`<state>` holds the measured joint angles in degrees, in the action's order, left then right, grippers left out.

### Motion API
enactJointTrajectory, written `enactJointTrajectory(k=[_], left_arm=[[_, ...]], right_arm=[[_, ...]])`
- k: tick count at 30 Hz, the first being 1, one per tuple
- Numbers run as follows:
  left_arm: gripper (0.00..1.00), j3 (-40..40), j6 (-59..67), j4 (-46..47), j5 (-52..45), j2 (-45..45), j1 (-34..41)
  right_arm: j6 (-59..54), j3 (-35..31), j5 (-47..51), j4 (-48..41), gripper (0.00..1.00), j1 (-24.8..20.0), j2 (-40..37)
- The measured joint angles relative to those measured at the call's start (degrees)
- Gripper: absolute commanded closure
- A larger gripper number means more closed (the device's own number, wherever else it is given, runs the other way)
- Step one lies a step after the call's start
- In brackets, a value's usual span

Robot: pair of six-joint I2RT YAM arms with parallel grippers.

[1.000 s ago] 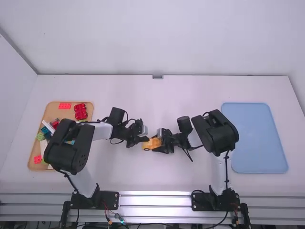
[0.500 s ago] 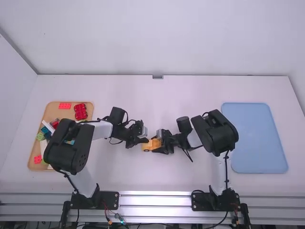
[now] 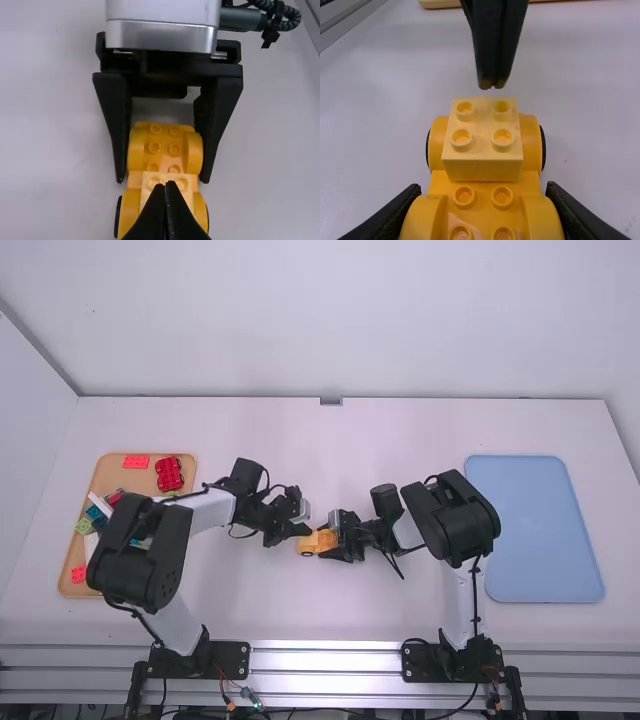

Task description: Assemble lego blocks to make yellow taxi

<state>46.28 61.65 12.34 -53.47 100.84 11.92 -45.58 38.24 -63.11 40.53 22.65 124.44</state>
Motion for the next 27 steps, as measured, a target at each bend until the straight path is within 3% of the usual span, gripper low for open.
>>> enactJointTrajectory(k=[5,12,27], left_arm=[[0.98,-1.40,-0.39,-3.28,1.49,-0.13,2.21],[0.98,-7.21,-8.24,-14.73,4.66,-1.22,2.75],[0.99,-12.81,-13.92,-25.94,6.62,-2.62,2.97]], right_arm=[[0.02,0.00,0.00,0.13,0.45,0.00,0.00],[0.02,0.07,0.46,0.26,0.45,0.00,0.00],[0.68,0.70,0.79,-0.11,0.46,0.02,0.00]])
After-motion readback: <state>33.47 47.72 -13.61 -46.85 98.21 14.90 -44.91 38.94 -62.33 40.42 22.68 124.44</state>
